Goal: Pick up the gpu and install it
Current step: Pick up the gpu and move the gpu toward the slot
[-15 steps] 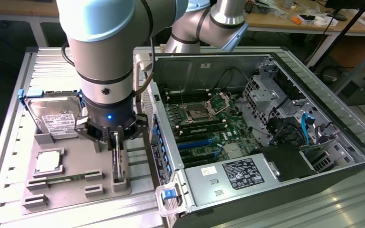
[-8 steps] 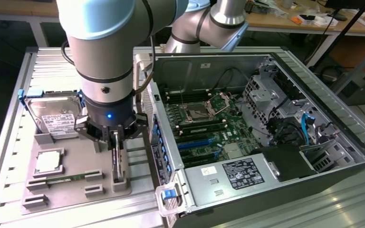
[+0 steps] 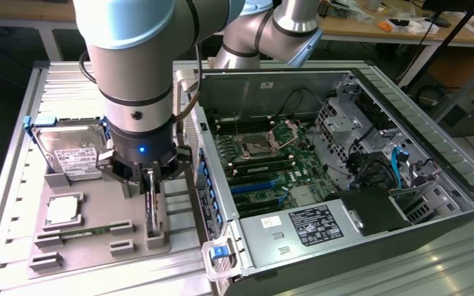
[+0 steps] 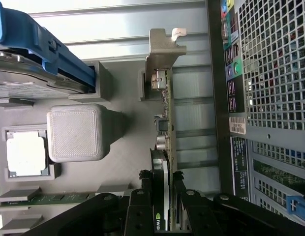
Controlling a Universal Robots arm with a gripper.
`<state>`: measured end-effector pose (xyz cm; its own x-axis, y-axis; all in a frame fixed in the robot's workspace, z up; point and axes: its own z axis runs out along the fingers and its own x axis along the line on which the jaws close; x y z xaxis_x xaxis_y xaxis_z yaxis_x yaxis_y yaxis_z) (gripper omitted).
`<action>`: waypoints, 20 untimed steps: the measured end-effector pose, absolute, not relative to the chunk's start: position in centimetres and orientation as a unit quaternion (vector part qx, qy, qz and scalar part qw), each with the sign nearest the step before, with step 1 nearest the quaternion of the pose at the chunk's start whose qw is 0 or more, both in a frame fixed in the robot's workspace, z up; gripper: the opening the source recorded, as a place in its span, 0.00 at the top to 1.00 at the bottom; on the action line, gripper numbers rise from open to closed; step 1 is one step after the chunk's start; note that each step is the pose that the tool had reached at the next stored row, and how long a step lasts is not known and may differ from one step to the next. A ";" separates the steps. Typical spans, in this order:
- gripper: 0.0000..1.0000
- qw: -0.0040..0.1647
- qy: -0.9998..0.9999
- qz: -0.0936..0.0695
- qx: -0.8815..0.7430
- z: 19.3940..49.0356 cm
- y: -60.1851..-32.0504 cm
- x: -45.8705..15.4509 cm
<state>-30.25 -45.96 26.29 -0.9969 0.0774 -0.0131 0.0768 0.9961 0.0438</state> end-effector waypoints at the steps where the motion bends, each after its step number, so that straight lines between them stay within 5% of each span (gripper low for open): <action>1: 0.73 0.007 0.999 0.022 0.039 26.4 -46.0 -30.3; 20: 0.73 0.007 0.999 0.022 0.039 26.8 -46.0 -30.3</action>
